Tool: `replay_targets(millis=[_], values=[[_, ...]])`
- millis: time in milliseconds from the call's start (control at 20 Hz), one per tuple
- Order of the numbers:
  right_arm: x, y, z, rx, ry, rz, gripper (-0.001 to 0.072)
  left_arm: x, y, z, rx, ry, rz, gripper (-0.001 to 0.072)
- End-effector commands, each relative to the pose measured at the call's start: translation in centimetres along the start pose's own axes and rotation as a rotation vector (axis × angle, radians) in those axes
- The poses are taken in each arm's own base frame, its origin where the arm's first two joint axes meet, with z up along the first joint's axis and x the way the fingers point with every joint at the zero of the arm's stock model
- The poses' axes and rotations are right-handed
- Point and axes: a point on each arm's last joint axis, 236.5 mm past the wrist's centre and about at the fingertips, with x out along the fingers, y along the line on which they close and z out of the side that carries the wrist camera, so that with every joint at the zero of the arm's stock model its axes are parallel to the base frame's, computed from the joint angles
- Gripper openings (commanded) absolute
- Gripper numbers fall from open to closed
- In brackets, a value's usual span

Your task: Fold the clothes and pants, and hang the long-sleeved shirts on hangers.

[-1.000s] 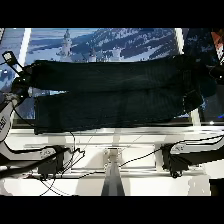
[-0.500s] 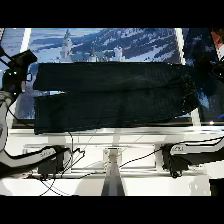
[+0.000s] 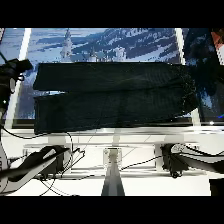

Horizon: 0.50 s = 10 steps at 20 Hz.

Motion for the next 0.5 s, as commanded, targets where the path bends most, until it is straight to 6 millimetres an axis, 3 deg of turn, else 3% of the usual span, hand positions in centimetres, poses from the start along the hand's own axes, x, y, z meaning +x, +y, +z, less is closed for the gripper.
replay_targets(millis=[0,150,250,350,450], values=[[-4.6,-3.3,-5.1,0.108,0.142,-0.049,0.0311,-1.6,-2.9,-2.4,0.326,0.112,-0.045,0.0027],[-6.5,-5.3,-7.7,0.211,0.198,-0.044,0.0311,-3.0,-7.6,-4.2,0.761,0.15,-0.156,0.0026],[-7.1,-6.3,-8.1,0.306,0.19,-0.057,0.0311,-3.6,-9.5,-5.9,1.001,0.188,-0.22,0.0024],[-7.1,-6.4,-7.9,0.326,0.18,-0.053,0.0311,-3.5,-9.5,-7.3,1.007,0.245,-0.232,0.0024],[-7.0,-6.0,-7.2,0.331,0.149,-0.032,0.0311,-3.8,-8.9,-9.9,0.977,0.361,-0.261,0.0024]])
